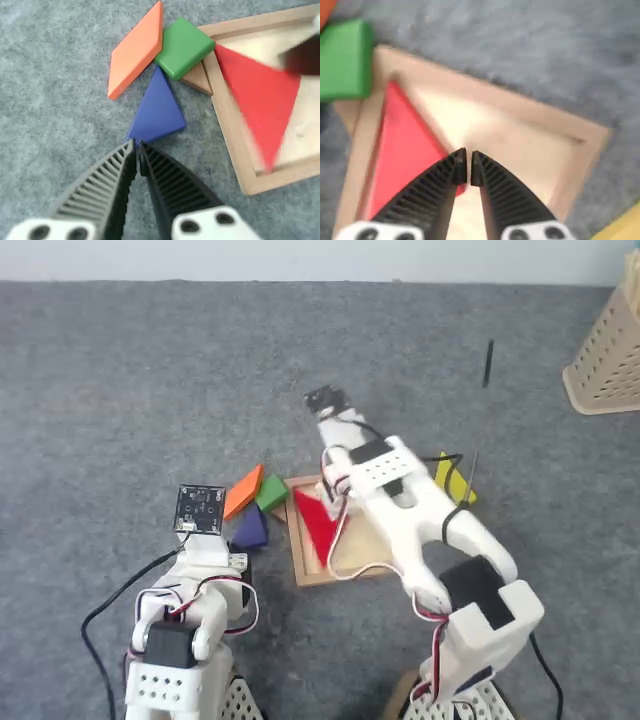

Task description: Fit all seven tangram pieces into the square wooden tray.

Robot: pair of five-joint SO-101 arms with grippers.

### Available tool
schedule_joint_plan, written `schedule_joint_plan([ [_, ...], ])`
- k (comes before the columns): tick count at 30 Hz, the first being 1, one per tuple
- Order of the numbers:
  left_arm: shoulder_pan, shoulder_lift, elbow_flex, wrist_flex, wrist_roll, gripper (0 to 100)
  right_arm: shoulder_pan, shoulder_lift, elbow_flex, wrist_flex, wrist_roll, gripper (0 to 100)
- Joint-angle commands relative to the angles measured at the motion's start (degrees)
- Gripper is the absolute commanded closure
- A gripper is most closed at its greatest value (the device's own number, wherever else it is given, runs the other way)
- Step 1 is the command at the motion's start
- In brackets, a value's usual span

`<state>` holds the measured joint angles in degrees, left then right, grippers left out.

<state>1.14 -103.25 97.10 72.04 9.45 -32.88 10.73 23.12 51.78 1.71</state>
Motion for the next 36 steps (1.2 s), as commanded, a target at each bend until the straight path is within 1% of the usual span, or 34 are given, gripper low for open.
schedule_joint_plan([
  [1,-0.2,-0.9,-0.5,0.3,-0.2,99,-2.5,-4.4,-0.2,0.7,1.1,98.0],
  [4,-0.2,-0.9,-0.5,0.3,-0.2,99,-1.5,-5.4,-0.4,0.8,1.1,97.8],
  [8,-0.2,-0.9,-0.5,0.3,-0.2,99,3.9,-8.3,-0.5,1.2,0.9,97.0],
  [10,-0.2,-0.9,-0.5,0.3,-0.2,99,7.4,-9.5,-0.5,1.2,0.9,92.8],
  [12,-0.2,-0.9,-0.5,0.3,-0.2,99,10.9,-9.8,-0.6,0.7,0.9,86.6],
  [14,-0.2,-0.9,-0.5,0.3,-0.2,99,13.2,-9.2,-0.6,0.0,1.0,81.7],
  [17,-0.2,-0.9,-0.5,0.3,-0.2,99,14.1,-6.5,-0.8,-1.5,1.1,78.6],
  [24,-0.2,-0.9,-0.5,0.3,-0.2,99,14.0,2.3,-7.9,1.9,1.1,78.5],
  [28,-0.2,-0.9,-0.5,0.3,-0.2,99,14.0,7.1,-11.1,2.4,0.9,79.7],
  [34,-0.2,-0.9,-0.5,0.3,-0.2,99,16.6,11.0,-14.5,2.4,0.7,97.9],
  [36,-0.2,-0.9,-0.5,0.3,-0.2,99,18.5,11.1,-14.9,2.5,0.6,99.1],
])
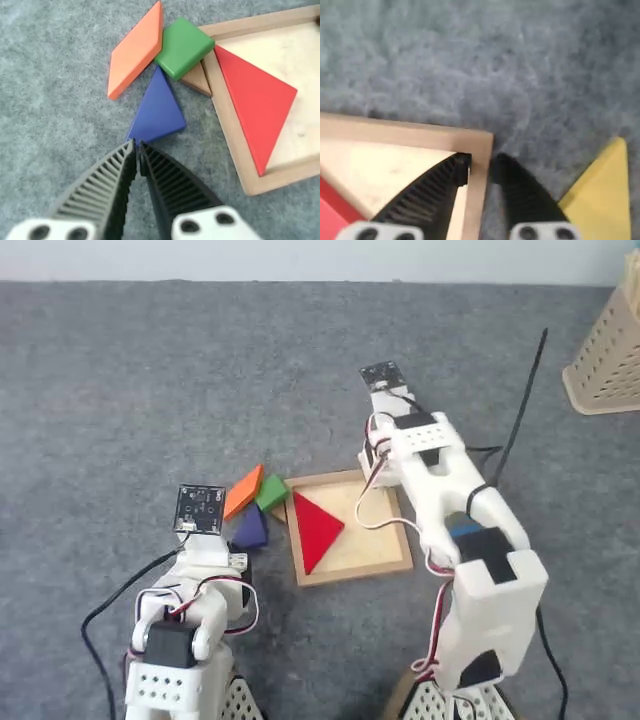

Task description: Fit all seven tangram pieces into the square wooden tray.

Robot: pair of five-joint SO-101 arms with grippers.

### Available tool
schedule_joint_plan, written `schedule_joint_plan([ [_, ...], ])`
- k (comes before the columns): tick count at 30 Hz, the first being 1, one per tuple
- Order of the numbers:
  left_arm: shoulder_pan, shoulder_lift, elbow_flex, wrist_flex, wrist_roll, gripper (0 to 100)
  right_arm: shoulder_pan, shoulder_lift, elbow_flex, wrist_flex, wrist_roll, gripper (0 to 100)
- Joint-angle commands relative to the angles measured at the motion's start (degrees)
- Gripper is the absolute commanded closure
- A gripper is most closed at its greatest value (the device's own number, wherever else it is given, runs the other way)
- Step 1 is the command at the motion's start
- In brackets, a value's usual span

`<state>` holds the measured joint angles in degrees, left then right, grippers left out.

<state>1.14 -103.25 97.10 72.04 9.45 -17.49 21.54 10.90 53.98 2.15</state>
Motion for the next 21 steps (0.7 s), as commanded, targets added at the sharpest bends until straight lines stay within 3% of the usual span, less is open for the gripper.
schedule_joint_plan([
  [1,-0.2,-0.9,-0.5,0.3,-0.2,99,4.2,0.2,-2.7,0.2,-0.4,98.7],
  [9,-0.2,-0.9,-0.5,0.3,-0.2,99,10.9,0.1,-4.6,0.2,-7.7,98.6],
  [16,-0.2,-0.9,-0.5,0.3,-0.2,99,10.9,-0.9,-6.7,4.1,-9.1,97.6],
  [21,-0.2,-0.9,-0.5,0.3,-0.2,99,11.4,-6.4,-7.9,10.2,-8.8,84.4],
])
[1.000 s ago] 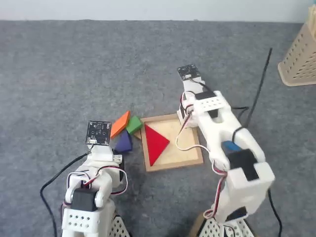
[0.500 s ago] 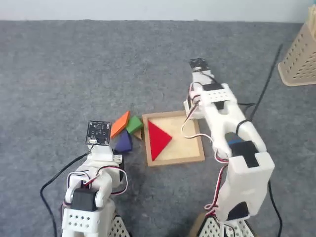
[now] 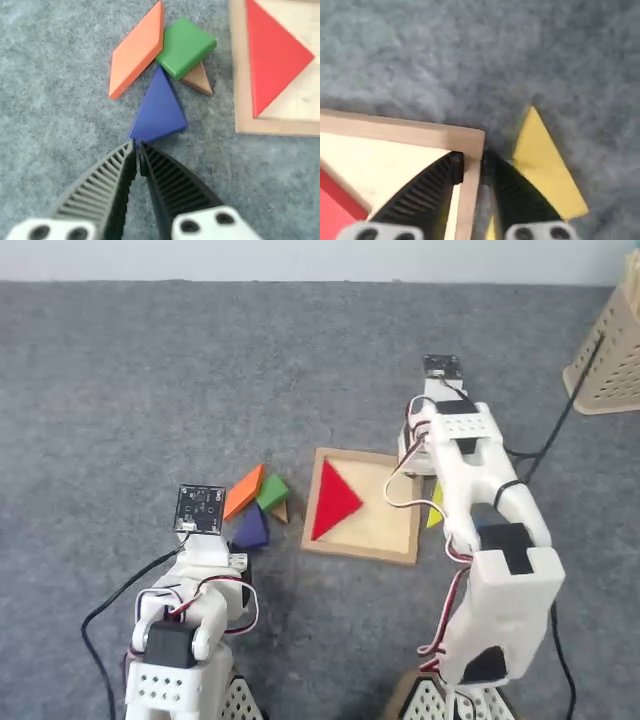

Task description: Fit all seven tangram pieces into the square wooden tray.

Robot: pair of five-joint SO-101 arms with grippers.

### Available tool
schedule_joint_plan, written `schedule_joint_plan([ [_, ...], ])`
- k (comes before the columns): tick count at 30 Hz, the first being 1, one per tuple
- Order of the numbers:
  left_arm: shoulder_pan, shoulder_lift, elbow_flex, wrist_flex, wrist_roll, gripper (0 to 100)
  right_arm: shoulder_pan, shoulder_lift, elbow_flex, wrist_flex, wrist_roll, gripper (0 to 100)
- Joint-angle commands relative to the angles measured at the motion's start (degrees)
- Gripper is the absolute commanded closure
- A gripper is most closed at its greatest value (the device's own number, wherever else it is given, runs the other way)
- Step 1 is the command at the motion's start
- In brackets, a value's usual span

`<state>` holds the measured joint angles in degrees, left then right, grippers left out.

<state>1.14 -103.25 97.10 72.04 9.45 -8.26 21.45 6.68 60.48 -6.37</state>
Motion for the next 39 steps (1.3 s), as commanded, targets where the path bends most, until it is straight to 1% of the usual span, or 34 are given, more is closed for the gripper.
schedule_joint_plan([
  [1,-0.2,-0.9,-0.5,0.3,-0.2,99,2.2,-7.5,-3.7,4.9,-0.2,81.7],
  [4,-0.2,-0.9,-0.5,0.3,-0.2,99,2.2,-11.3,-3.7,8.0,-0.2,77.7],
  [8,-0.2,-0.9,-0.5,0.3,-0.2,99,1.8,-14.5,-3.1,9.4,3.3,77.8],
  [11,-0.2,-0.9,-0.5,0.3,-0.2,99,1.3,-15.9,-1.5,8.9,3.9,77.8],
  [16,-0.2,-0.9,-0.5,0.3,-0.2,99,-2.1,-18.0,-1.1,10.5,4.0,77.9],
  [17,-0.2,-0.9,-0.5,0.3,-0.2,99,-2.1,-18.5,-1.1,11.1,4.0,77.9],
  [21,-0.2,-0.9,-0.5,0.3,-0.2,99,-0.1,-21.7,-0.5,15.9,8.3,77.9],
  [24,-0.2,-0.9,-0.5,0.3,-0.2,99,2.0,-26.7,3.5,17.9,9.6,77.9],
  [29,-0.2,-0.9,-0.5,0.3,-0.2,99,6.7,-35.8,17.9,12.5,14.9,77.9],
  [34,-0.2,-0.9,-0.5,0.3,-0.2,99,11.5,-41.4,32.0,4.8,28.6,77.9],
  [36,-0.2,-0.9,-0.5,0.3,-0.2,99,11.9,-41.5,35.0,3.1,33.3,77.9],
  [39,-0.2,-0.9,-0.5,0.3,-0.2,99,11.8,-41.5,37.6,2.6,34.8,77.9],
])
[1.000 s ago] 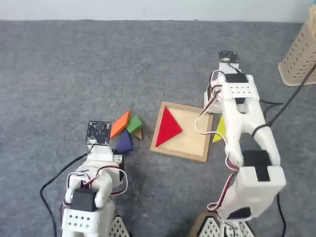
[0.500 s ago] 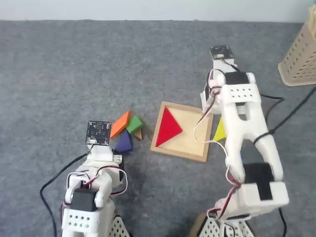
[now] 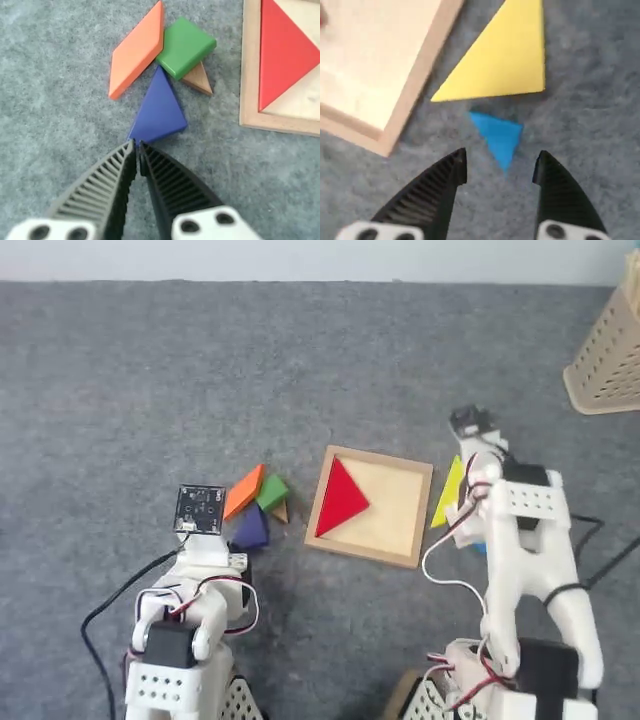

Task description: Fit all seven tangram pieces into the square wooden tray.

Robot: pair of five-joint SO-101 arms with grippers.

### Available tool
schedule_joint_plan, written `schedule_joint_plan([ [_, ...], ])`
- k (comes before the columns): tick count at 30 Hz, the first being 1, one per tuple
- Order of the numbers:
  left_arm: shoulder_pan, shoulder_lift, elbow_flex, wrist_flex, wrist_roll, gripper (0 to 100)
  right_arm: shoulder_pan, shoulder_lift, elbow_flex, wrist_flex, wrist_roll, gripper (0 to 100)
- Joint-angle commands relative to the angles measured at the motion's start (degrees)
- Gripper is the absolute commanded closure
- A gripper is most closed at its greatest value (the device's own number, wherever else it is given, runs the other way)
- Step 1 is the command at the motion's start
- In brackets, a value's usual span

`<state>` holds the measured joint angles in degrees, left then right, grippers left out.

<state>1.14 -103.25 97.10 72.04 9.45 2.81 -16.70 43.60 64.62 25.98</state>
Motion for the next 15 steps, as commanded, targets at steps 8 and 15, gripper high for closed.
schedule_joint_plan([
  [8,-0.2,-0.9,-0.5,0.3,-0.2,99,2.9,-8.6,6.2,-3.6,-0.9,85.5],
  [15,-0.2,-0.9,-0.5,0.3,-0.2,99,7.1,-21.5,19.1,-6.9,-1.2,93.5],
])
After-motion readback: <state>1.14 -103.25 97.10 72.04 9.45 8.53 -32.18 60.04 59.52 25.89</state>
